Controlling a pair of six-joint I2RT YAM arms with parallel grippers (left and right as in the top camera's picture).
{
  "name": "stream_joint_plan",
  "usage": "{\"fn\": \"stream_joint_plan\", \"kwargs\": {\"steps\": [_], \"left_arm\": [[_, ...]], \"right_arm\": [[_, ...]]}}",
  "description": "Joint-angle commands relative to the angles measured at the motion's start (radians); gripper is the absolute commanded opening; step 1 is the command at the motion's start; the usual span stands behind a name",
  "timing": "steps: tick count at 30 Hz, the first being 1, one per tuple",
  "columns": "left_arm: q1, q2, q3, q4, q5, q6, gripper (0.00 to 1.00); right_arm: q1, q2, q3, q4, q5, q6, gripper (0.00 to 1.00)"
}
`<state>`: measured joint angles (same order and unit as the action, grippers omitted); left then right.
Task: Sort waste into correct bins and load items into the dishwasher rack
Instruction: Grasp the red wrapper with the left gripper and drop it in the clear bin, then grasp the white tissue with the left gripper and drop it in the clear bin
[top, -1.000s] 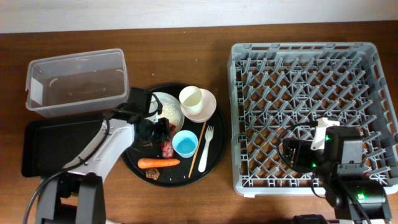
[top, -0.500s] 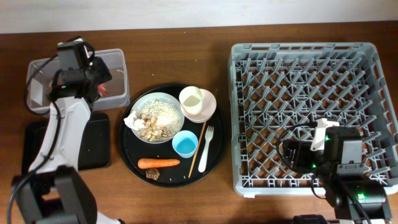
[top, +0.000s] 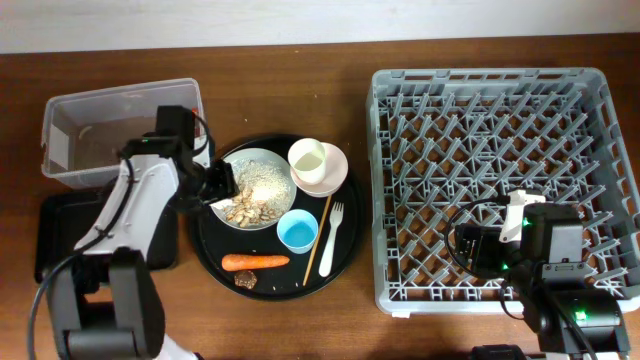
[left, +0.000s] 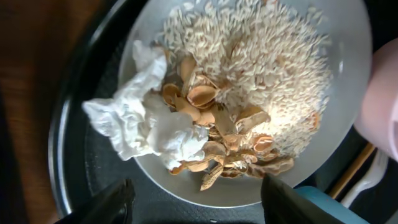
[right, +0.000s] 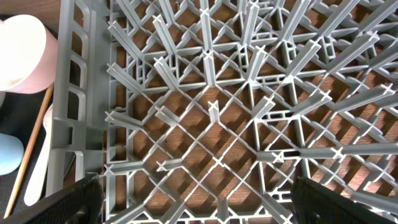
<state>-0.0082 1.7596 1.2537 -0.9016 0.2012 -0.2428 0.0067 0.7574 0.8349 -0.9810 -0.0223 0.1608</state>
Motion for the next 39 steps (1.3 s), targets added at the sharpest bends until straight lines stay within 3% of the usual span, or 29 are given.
{"fn": "stream_joint_plan", "kwargs": {"steps": [1,5,8,14,15,18,22,26,32,35,36,37,38,39], "left_arm": [[-0.024,0.068,-0.01,-0.005,-0.014,0.013,0.62],[-0.034,0.121,-0.01,0.01,-0.045,0.013,0.6],[-0.034,0.122,-0.01,0.014,-0.079,0.013,0.52],[-0.034,0.122,-0.01,0.062,-0.079,0.013,0.22],[-0.034,0.122,-0.01,0.067,-0.079,0.013,0.13],[-0.035,0.122,-0.01,0.071,-0.078,0.012,0.01],[-0.035,0.052,0.048,-0.032,-0.079,0.013,0.01],[-0.035,-0.142,0.078,-0.038,-0.079,0.013,0.01],[-0.019,-0.208,0.077,0.23,-0.35,0.013,0.01],[0.057,-0.132,0.077,0.364,-0.359,0.013,0.0],[0.074,-0.091,0.077,0.402,-0.356,0.013,0.02],[0.078,-0.074,0.077,0.417,-0.356,0.013,0.14],[0.08,-0.051,0.077,0.435,-0.355,0.013,0.55],[0.08,-0.05,0.077,0.438,-0.355,0.013,0.66]], "right_arm": [[0.005,-0.004,0.015,0.0,0.016,0.002,0.99],[0.005,-0.004,0.015,-0.004,0.016,0.002,0.99],[0.005,-0.004,0.015,-0.004,0.016,0.002,0.99],[0.005,-0.004,0.014,-0.003,0.016,0.002,0.99],[0.005,-0.004,0.014,-0.003,0.016,0.002,0.99],[0.005,-0.004,0.014,-0.003,0.016,0.002,0.99],[0.005,-0.004,0.014,-0.003,0.016,0.002,0.99],[0.005,-0.004,0.014,-0.003,0.016,0.002,0.99],[0.005,-0.004,0.014,-0.004,0.016,0.002,0.99],[0.005,-0.004,0.014,-0.003,0.016,0.002,0.99],[0.005,-0.004,0.014,-0.003,0.016,0.002,0.99],[0.005,-0.004,0.014,-0.004,0.016,0.002,0.99],[0.005,-0.004,0.014,-0.003,0.016,0.002,0.99],[0.005,-0.004,0.014,-0.003,0.016,0.002,0.99]]}}
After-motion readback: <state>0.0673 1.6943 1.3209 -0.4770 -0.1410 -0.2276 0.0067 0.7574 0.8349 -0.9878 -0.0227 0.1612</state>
